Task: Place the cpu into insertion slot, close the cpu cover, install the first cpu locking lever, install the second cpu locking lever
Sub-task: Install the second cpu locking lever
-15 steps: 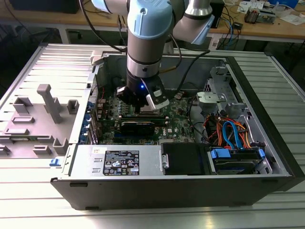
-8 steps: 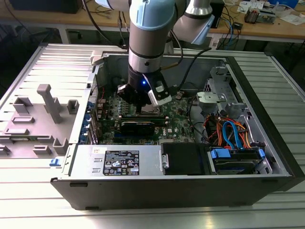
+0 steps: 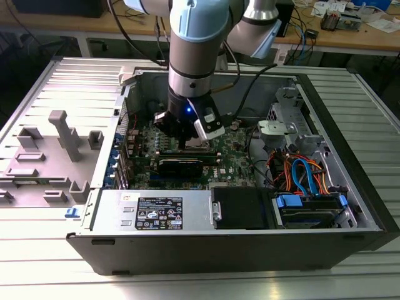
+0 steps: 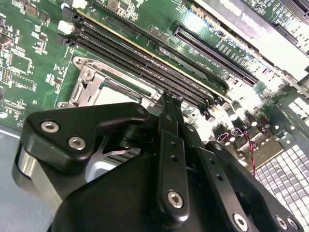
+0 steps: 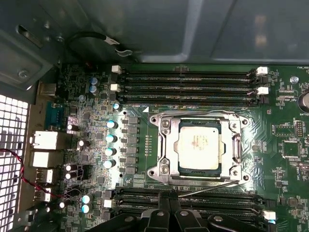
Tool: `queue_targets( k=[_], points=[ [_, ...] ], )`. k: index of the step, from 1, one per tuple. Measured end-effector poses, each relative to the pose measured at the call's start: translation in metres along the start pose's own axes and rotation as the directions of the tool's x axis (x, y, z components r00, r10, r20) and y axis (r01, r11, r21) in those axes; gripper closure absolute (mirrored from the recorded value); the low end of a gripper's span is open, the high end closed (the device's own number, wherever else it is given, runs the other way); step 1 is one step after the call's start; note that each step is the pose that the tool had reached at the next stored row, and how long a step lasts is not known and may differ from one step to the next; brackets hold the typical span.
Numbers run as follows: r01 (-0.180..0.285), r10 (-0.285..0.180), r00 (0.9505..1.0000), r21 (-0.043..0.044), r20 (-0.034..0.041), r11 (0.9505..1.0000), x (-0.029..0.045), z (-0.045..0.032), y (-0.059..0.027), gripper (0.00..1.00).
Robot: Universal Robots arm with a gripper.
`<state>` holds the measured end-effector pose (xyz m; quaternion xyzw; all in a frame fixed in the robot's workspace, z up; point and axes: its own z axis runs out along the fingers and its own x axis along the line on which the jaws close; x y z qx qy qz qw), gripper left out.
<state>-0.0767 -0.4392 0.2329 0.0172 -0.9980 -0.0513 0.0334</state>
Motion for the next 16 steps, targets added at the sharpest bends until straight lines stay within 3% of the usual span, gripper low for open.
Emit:
queue_targets(
  k=[6,12,15,16],
  points=[
    [0.003,-0.003,1.0000,-0.0051,0.0000,1.0000,0.0023,0.0101,-0.0010,0.89],
    [0.012,-0.012,0.9999,-0.0340,0.0003,0.9994,0.0068,0.0191,-0.0018,0.89],
    [0.018,-0.018,0.9998,-0.0432,0.0001,0.9989,0.0082,0.0241,-0.0023,0.89],
    [0.020,-0.020,0.9998,-0.0504,0.0003,0.9985,0.0087,0.0247,-0.0023,0.89]
  ],
)
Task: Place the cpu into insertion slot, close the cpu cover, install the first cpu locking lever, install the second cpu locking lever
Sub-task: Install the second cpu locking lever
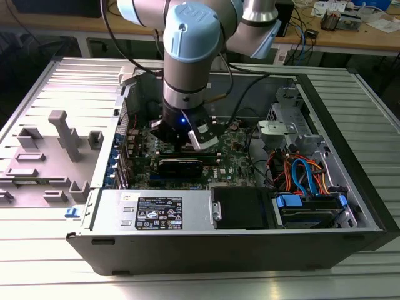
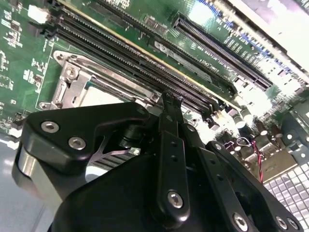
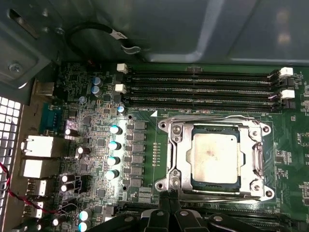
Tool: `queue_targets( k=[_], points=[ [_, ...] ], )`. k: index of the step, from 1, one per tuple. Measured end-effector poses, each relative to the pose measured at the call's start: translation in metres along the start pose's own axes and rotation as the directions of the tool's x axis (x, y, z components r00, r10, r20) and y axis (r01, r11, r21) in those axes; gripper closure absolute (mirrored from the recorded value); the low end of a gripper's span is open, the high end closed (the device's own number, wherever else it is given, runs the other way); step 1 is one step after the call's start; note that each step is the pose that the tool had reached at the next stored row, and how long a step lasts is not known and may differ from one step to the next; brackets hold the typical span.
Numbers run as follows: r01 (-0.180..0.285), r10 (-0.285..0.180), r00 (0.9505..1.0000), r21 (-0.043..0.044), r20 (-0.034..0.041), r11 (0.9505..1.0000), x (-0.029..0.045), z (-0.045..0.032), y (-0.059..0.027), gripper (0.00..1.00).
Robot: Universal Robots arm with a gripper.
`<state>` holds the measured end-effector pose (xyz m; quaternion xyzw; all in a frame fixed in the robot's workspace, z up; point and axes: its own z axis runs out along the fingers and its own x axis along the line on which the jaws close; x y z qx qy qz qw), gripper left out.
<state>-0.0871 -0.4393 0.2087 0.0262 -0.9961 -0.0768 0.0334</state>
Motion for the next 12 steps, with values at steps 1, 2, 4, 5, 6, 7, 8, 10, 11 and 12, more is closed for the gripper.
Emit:
queue_targets(
  k=[1,2,4,5,6,7,8,10,11,12],
  points=[
    [0.004,-0.004,1.0000,-0.0164,0.0004,0.9999,0.0008,0.0010,-0.0001,0.89],
    [0.006,-0.006,1.0000,-0.0234,0.0007,0.9997,0.0012,0.0016,-0.0001,0.89],
    [0.009,-0.009,1.0000,-0.0337,0.0008,0.9994,0.0019,0.0033,-0.0003,0.89],
    [0.010,-0.010,0.9999,-0.0352,0.0007,0.9993,0.0020,0.0040,-0.0004,0.89],
    [0.012,-0.012,0.9999,-0.0358,0.0006,0.9993,0.0020,0.0046,-0.0005,0.89],
    [0.013,-0.013,0.9999,-0.0356,0.0002,0.9993,0.0020,0.0052,-0.0007,0.89],
    [0.015,-0.015,0.9999,-0.0358,-0.0002,0.9992,0.0020,0.0057,-0.0007,0.89],
    [0.017,-0.017,0.9999,-0.0370,-0.0002,0.9992,0.0019,0.0065,-0.0008,0.89],
    [0.018,-0.018,0.9998,-0.0377,0.0000,0.9991,0.0018,0.0072,-0.0008,0.89],
    [0.019,-0.019,0.9998,-0.0379,0.0000,0.9991,0.0018,0.0076,-0.0010,0.89]
  ],
)
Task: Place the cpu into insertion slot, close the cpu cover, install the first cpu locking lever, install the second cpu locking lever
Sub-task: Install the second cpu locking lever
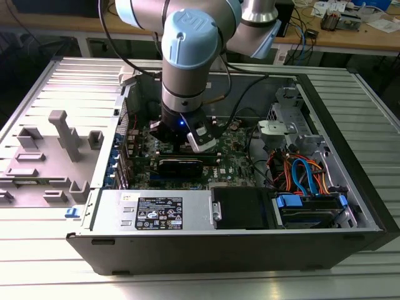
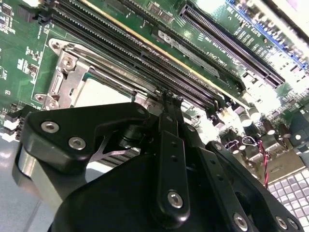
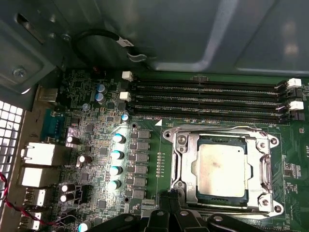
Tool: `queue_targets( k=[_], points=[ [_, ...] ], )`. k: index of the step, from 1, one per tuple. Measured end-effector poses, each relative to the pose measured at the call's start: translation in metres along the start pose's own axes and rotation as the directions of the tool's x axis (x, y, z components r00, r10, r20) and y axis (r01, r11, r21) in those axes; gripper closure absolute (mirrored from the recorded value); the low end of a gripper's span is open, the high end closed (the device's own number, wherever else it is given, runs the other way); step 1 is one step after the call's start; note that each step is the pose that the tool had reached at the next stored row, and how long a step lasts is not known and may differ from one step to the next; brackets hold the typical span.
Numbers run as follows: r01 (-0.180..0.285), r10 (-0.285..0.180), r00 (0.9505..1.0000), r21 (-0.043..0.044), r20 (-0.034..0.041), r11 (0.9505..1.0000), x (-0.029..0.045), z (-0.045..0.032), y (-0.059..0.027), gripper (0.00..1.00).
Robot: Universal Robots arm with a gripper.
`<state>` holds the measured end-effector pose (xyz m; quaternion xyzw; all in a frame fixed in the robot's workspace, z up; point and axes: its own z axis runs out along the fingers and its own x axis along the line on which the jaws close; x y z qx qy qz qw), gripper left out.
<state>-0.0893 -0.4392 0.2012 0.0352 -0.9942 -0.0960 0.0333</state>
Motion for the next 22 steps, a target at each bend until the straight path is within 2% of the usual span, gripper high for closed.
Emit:
queue_targets(
  k=[8,10,17,22],
  points=[
    [0.006,-0.006,1.0000,-0.0014,-0.0015,1.0000,0.0000,0.0007,0.0000,0.89],
    [0.006,-0.006,1.0000,0.0008,-0.0016,1.0000,-0.0002,0.0008,0.0003,0.89],
    [0.004,-0.004,1.0000,0.0193,-0.0030,0.9998,-0.0001,0.0009,0.0021,0.89],
    [0.003,-0.003,1.0000,0.0353,-0.0040,0.9994,-0.0003,-0.0016,0.0056,0.89]
  ],
)
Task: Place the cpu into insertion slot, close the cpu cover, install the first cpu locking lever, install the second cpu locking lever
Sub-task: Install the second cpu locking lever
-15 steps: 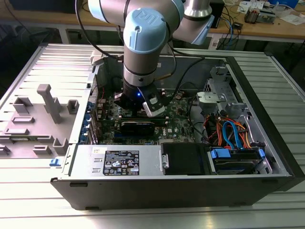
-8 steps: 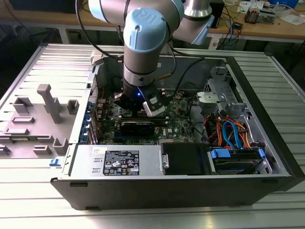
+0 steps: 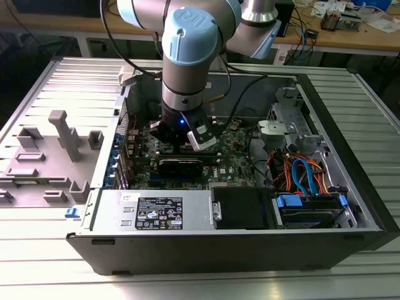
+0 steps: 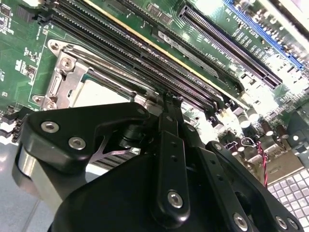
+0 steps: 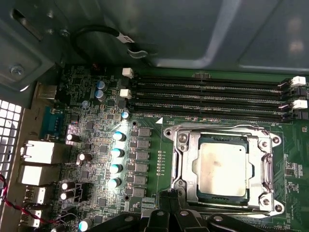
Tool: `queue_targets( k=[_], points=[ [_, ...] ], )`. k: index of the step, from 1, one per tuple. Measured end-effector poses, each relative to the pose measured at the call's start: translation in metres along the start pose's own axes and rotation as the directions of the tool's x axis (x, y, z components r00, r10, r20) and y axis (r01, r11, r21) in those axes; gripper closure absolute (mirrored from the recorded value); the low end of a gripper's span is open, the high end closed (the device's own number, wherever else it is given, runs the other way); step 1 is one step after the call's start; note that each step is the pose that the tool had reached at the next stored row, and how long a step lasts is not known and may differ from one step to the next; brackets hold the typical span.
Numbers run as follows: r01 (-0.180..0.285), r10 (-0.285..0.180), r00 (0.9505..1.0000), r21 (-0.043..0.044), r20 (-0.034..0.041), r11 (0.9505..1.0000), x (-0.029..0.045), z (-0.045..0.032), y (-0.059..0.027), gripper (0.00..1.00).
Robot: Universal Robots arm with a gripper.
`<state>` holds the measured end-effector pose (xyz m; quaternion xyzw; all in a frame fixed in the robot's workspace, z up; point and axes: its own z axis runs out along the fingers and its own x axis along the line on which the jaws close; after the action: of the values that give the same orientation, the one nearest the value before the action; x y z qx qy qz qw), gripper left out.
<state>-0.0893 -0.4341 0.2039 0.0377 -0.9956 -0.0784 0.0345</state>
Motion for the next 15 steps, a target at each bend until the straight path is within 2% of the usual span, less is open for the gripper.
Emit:
queue_targets(
  k=[7,10,13,15],
  points=[
    [-0.001,0.001,1.0000,0.0188,-0.0013,0.9998,0.0003,-0.0069,0.0035,0.89],
    [-0.003,0.003,1.0000,0.0436,-0.0031,0.9990,0.0006,-0.0128,0.0058,0.89],
    [-0.004,0.004,1.0000,0.0548,-0.0037,0.9985,0.0009,-0.0201,0.0085,0.89],
    [-0.004,0.004,1.0000,0.0558,-0.0039,0.9984,0.0009,-0.0202,0.0084,0.89]
  ],
)
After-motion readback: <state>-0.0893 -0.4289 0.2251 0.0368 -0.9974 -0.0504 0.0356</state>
